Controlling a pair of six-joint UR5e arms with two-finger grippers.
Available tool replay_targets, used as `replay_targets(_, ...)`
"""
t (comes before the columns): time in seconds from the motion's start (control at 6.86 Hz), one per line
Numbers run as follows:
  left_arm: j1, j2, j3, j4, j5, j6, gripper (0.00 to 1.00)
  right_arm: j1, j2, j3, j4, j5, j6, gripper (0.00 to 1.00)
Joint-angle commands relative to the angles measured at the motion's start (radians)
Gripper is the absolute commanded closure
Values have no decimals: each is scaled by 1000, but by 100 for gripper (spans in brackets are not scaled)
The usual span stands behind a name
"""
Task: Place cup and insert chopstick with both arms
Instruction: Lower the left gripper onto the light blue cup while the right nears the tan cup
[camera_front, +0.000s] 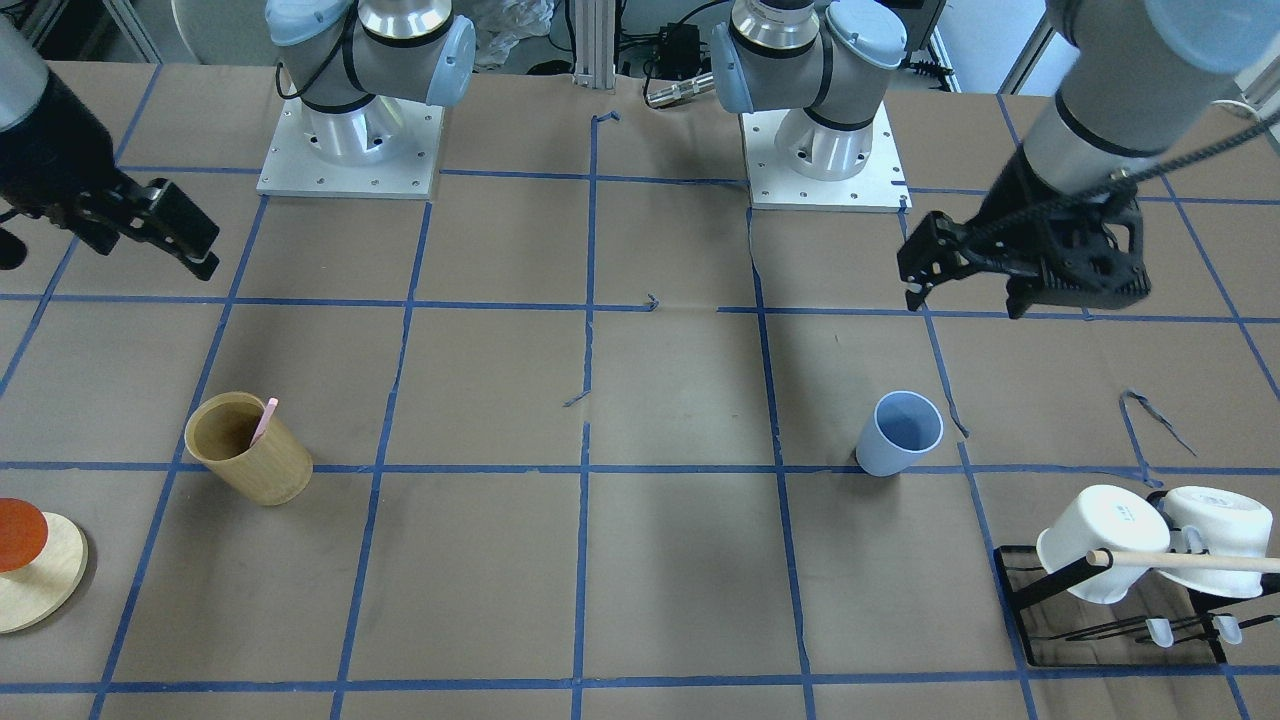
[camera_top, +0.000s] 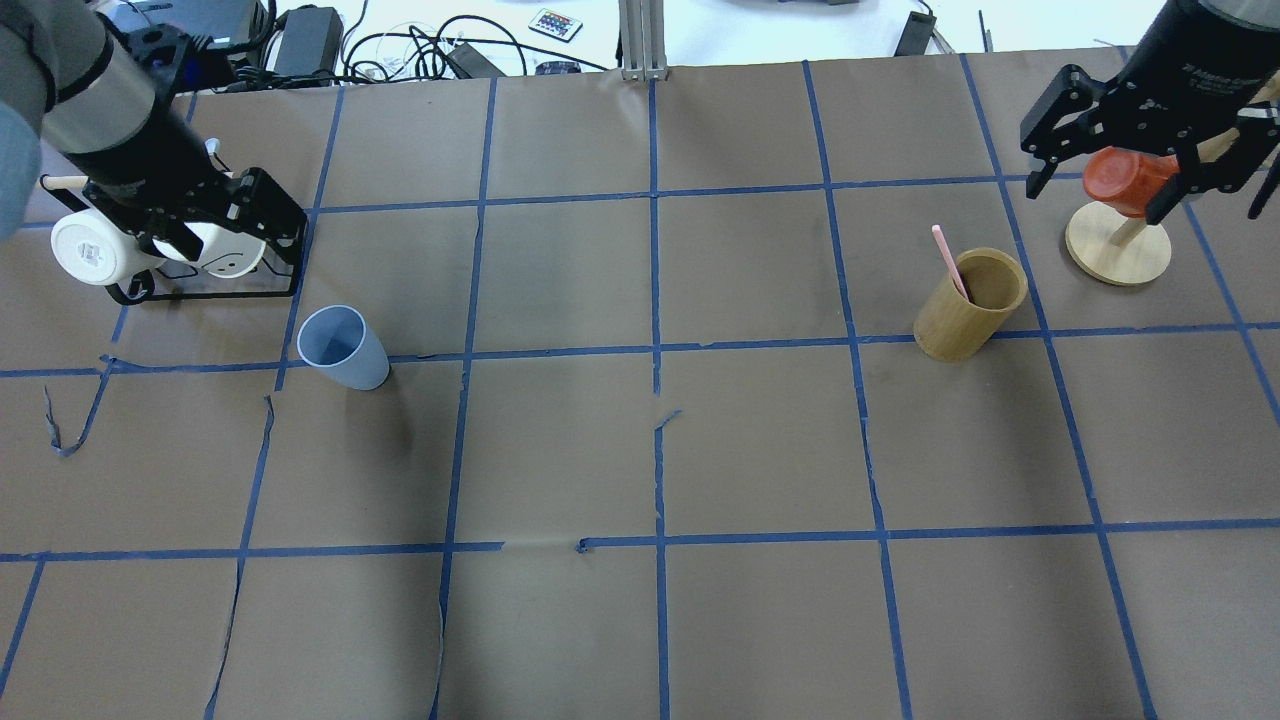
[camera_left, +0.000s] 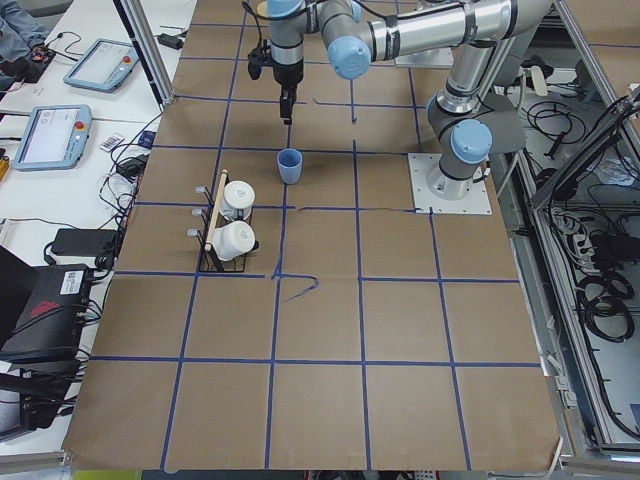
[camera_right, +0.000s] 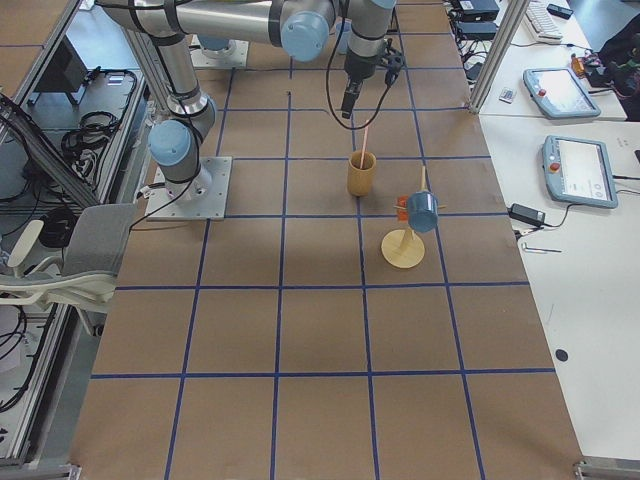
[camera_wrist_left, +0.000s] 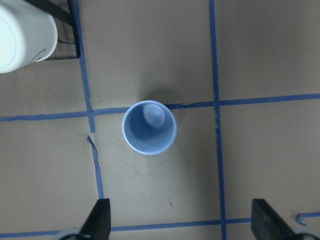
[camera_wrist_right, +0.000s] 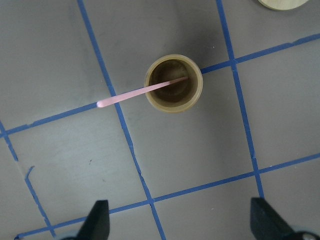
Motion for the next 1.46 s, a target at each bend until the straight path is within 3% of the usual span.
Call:
replay_targets(0.0,38,-76,-120,222,-1,47,0,-25,99,-1,-7,218,207,0)
replay_targets(0.29,41,-149,-123,230,2,16,2,-28,164,-23,-22,241,286,0)
replay_targets(0.58,41,-186,-135,245,6,11,7,-28,208,-30,-27,361,459,0)
replay_targets(0.88,41,-223,-169,242,12,-4,45,-28,263,-20,-27,362,559,0)
replay_targets(1.02,41,-227,-166,241,12,-4,80,-28,297,-15,-25,362,597,0)
replay_targets(1.17,41,-227,-158,236,12,-7,100,-28,314,-14,-24,380,611,0)
replay_targets(1.31,30,-215,-144,239,11,-34,100,-28,320,-10,-21,412,637,0)
